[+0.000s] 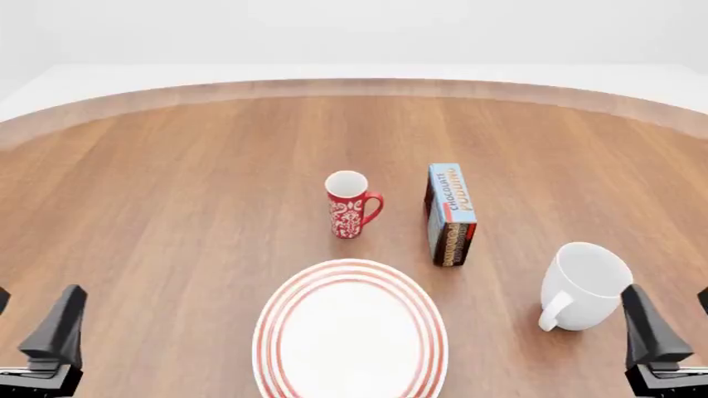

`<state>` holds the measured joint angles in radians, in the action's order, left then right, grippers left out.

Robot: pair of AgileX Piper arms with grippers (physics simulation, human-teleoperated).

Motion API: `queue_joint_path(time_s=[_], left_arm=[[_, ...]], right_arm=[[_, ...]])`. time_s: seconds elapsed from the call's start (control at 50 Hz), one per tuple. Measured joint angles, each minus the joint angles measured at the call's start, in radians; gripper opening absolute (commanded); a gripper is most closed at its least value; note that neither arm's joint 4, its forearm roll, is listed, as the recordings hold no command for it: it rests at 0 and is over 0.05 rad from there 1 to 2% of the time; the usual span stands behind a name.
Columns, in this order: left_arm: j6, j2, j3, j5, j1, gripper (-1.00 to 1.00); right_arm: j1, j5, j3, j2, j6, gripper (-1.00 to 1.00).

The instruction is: Pick up the white mug and put it on the plate, and put the chocolate pudding to the right of the plate.

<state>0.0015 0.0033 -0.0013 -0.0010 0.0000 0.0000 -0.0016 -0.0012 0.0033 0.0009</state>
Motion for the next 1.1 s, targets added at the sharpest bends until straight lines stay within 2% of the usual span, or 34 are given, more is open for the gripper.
queue_joint_path(time_s=[0.42, 0.82, 1.1], left_arm=[[0.018, 0.025, -0.001, -0.017, -0.002, 1.0], [0.068, 0.088, -0.01, -0.057, -0.02, 1.0], [0.115, 0.194, -0.046, -0.118, -0.094, 1.0]], right_arm=[[0.005, -0.001, -0.003, 0.002, 0.005, 1.0], [0.009, 0.001, -0.003, 0.0, 0.007, 1.0], [0.01, 0.0, -0.003, 0.0, 0.009, 1.0]])
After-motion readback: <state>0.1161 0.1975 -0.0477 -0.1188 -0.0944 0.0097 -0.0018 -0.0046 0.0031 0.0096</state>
